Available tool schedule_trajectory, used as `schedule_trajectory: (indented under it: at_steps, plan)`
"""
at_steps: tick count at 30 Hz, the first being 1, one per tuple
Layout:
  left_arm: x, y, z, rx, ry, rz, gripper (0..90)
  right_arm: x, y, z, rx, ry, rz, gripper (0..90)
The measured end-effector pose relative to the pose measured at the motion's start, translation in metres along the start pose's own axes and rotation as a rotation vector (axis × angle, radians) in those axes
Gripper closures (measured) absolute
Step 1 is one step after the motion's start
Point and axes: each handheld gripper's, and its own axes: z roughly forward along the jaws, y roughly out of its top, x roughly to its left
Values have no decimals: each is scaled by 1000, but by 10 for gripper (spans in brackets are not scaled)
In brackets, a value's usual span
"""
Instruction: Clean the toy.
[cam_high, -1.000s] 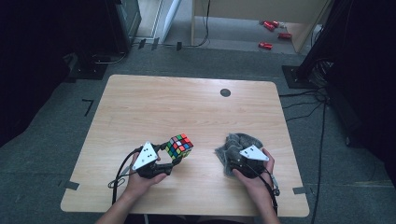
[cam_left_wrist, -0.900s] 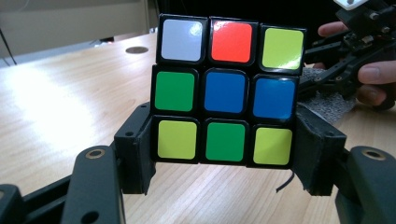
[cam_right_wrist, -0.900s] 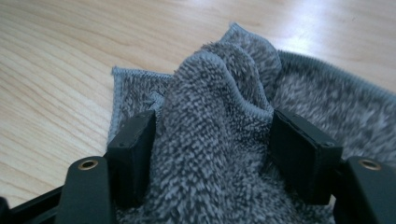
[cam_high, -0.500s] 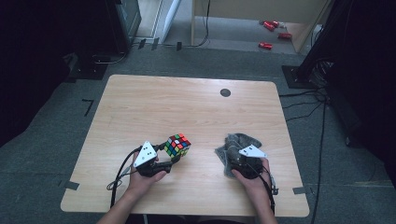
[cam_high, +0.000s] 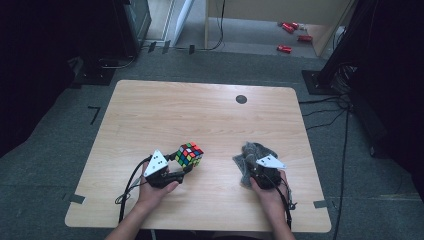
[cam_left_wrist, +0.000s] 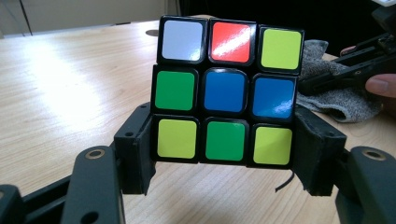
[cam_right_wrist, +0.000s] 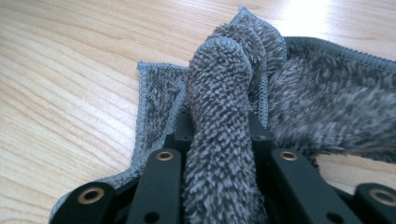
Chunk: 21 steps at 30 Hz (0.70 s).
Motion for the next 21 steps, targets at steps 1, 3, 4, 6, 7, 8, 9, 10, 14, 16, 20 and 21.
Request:
schedule_trajectory:
  at_steps: [1,3,4,6,7,8,9,10,14,16,20,21]
  plan:
    - [0,0,-1,-8,11,-3,343,0,0,0,0,1,4,758]
    - [-1,0,-4,-40,35,-3,343,-1,-1,-1,-10,4,17,770]
    - [-2,-1,-6,-52,34,0,343,-1,-1,-1,-12,0,21,772]
    - [0,-1,-8,-63,15,-6,343,-1,-1,-2,-15,2,14,777]
    - [0,-1,-8,-58,14,-11,343,0,-1,-4,-20,0,16,778]
    - [1,-1,-8,-59,8,-14,343,1,-1,-4,-22,2,18,778]
    - [1,-1,-7,-61,1,-11,343,2,0,-6,-27,15,26,778]
    - [0,-1,-7,-54,-1,0,343,4,1,-7,-37,32,36,778]
    - [-11,1,-1,-12,-9,97,343,20,15,-18,-98,89,6,777]
    - [-18,1,1,12,-5,151,343,31,25,-28,-138,128,-25,777]
    - [-28,3,5,44,-32,184,343,48,41,-52,-223,187,-67,774]
    - [-31,5,5,52,-38,189,343,51,44,-59,-244,206,-73,773]
